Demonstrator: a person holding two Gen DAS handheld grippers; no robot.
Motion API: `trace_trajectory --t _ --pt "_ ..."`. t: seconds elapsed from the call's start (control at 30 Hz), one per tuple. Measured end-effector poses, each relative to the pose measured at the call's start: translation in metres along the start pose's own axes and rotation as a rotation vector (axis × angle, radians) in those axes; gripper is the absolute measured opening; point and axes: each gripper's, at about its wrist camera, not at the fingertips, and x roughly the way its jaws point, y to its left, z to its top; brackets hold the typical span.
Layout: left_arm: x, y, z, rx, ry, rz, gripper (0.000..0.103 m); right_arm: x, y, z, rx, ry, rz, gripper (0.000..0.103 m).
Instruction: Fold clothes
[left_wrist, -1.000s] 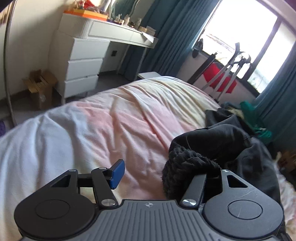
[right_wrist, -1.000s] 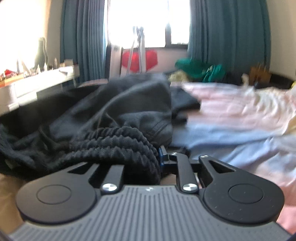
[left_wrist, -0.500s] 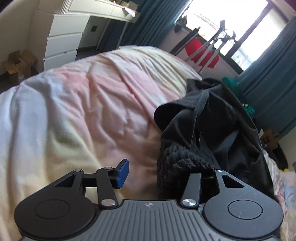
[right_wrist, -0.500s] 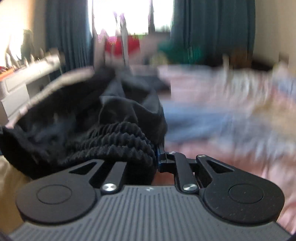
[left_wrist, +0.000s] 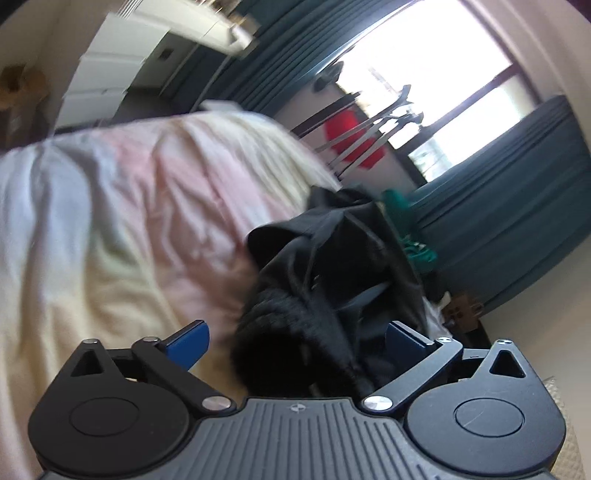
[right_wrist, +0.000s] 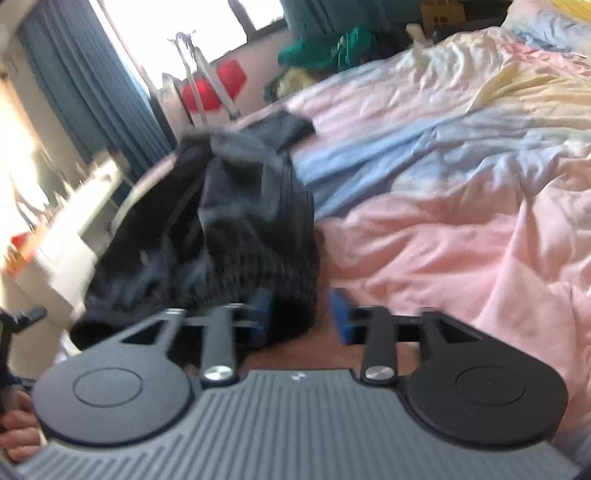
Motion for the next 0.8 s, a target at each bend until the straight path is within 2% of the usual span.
trace_trajectory --t 0.03,0.13,0.2,0.27,0.33,0.4,0.47,0.5,0.53,0.57,0.67,0.8 --pt "0.004 -0.004 -0.001 0.015 -0.01 0.012 0.103 -0.003 -0.003 0.002 0.025 -0.01 0.024 0.085" --pt "0.025 -0.008 -0.005 0.029 0.005 0.04 0.102 -0.013 -0.012 0.007 0.1 -0.041 0.094 0.085" --pt "0.044 -0.006 -0.006 0.013 0.052 0.031 0.099 0.003 -0.013 0.008 0.126 -0.016 0.134 0.084" --pt "0.062 -0.004 -0.006 -0.002 0.092 0.037 0.092 0.025 -0.009 0.01 0.101 0.012 0.095 0.084" --pt "0.075 -0.001 -0.007 -0.001 0.116 0.056 0.076 0.047 -0.005 0.01 0.064 0.037 0.035 0.084" --pt "0.085 0.004 -0.008 -0.002 0.128 0.071 0.068 0.063 -0.006 0.006 0.051 0.067 0.007 0.083" --pt "0.09 0.008 -0.006 -0.007 0.129 0.07 0.048 0.068 -0.01 -0.001 0.088 0.119 0.038 0.065" --pt "0.091 0.008 -0.004 -0.004 0.132 0.075 0.029 0.065 -0.009 -0.002 0.088 0.119 0.046 0.063" --pt "0.093 0.006 0.0 -0.001 0.138 0.078 0.019 0.061 -0.007 -0.003 0.081 0.109 0.051 0.053" --pt "0.092 0.002 0.003 0.003 0.136 0.076 0.019 0.056 -0.005 -0.003 0.077 0.099 0.07 0.047" --pt "0.082 -0.013 0.018 0.037 0.092 0.069 0.017 0.033 0.005 -0.012 0.084 0.065 0.126 0.039" --pt "0.062 -0.03 0.064 0.029 0.023 0.029 0.016 0.012 0.031 -0.025 0.089 0.08 0.206 0.038"
